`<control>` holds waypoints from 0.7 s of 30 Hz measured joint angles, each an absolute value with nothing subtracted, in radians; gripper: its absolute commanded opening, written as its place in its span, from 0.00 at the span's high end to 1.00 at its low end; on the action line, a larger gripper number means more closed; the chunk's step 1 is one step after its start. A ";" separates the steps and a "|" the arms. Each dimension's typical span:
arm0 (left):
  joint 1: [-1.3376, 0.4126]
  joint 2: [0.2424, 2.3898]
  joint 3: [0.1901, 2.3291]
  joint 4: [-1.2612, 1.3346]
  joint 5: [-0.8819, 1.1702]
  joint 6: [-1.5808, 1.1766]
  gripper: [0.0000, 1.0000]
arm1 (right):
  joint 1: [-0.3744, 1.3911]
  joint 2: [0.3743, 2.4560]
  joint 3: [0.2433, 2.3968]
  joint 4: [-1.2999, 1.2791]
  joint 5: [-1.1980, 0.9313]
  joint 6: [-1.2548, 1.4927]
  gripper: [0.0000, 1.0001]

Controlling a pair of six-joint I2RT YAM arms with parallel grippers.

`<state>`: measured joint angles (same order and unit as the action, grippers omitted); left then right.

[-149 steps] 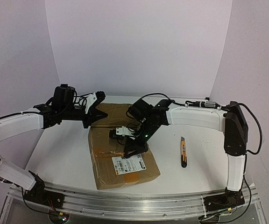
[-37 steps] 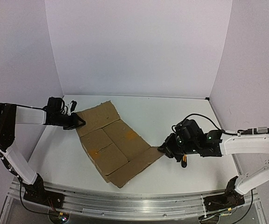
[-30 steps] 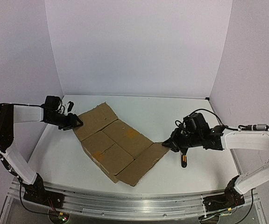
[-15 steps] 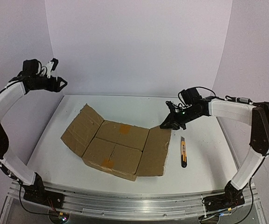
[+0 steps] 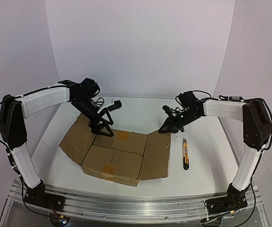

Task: Unpack the express box

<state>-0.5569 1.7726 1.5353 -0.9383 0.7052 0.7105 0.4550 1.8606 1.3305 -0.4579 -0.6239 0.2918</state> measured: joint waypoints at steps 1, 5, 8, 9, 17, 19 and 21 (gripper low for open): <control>-0.576 1.801 1.535 -0.974 0.703 0.732 0.00 | 0.461 1.861 1.335 -0.459 -0.613 0.282 1.00; -0.628 1.852 1.534 -1.074 0.693 0.793 0.00 | 0.504 1.857 1.349 -0.451 -0.544 0.247 1.00; -0.636 1.853 1.523 -1.100 0.667 0.829 0.00 | 0.541 1.836 1.349 -0.421 -0.487 0.230 1.00; -0.639 1.853 1.512 -1.100 0.649 0.841 0.00 | 0.552 1.824 1.349 -0.410 -0.472 0.225 1.00; -0.642 1.853 1.483 -1.085 0.526 0.890 0.00 | 0.606 1.744 1.365 -0.354 -0.394 0.145 1.00; -0.641 1.853 1.483 -1.081 0.510 0.900 0.00 | 0.613 1.732 1.374 -0.352 -0.378 0.129 1.00; -0.642 1.851 1.475 -1.074 0.495 0.916 0.01 | 0.617 1.723 1.383 -0.352 -0.365 0.113 1.00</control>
<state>-0.6418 1.8513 1.4751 -1.0737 0.4947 0.9159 0.6166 1.7233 1.3827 -0.3517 -0.3649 0.1134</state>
